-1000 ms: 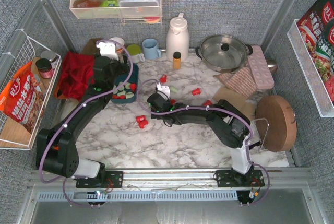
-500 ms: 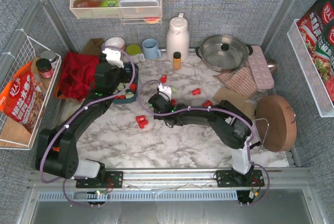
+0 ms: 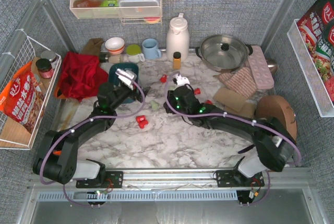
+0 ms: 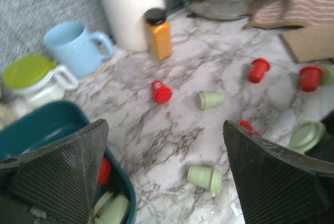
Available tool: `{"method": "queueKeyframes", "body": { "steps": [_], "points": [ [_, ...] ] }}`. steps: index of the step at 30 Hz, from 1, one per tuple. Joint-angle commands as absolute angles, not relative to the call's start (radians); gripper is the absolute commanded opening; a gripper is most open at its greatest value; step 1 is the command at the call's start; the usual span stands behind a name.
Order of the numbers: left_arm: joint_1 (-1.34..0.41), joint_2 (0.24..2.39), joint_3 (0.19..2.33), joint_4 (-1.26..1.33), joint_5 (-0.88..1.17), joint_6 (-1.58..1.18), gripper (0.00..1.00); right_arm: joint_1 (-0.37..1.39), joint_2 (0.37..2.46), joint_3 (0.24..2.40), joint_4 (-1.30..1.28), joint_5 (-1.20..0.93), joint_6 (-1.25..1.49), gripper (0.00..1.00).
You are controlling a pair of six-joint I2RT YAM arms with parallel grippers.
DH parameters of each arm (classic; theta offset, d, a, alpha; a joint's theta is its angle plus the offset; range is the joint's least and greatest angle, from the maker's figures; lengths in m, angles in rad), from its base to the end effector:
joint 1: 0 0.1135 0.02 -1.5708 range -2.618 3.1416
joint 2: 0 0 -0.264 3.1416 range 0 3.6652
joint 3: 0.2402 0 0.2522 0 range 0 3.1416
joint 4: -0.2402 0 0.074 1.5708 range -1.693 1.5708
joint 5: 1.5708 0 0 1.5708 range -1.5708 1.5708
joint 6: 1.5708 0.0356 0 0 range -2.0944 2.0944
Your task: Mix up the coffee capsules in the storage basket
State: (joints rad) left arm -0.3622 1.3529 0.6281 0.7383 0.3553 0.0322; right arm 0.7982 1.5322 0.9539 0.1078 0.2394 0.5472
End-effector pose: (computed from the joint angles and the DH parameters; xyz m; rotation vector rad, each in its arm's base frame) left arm 0.2700 -0.1156 0.2552 0.5831 1.4718 -0.5352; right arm 0.2465 0.2408 0.2444 -0.1078 2.0774 0.5976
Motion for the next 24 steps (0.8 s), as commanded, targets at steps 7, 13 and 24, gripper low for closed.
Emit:
{"method": "queueKeyframes", "body": {
  "steps": [7, 13, 24],
  "points": [
    [-0.487, 1.359, 0.516, 1.01, 0.731, 0.288, 0.99, 0.769, 1.3, 0.901, 0.13, 0.109, 0.512, 0.35],
    [-0.553, 1.344, 0.505, 1.003, 0.728, 0.337, 0.99, 0.763, 1.247, 0.889, 0.142, 0.083, 0.515, 0.35],
    [-0.663, 1.357, 0.475, 1.051, 0.639, 0.398, 0.99, 0.761, 1.275, 0.862, 0.277, -0.026, 0.572, 0.35]
  ]
}}
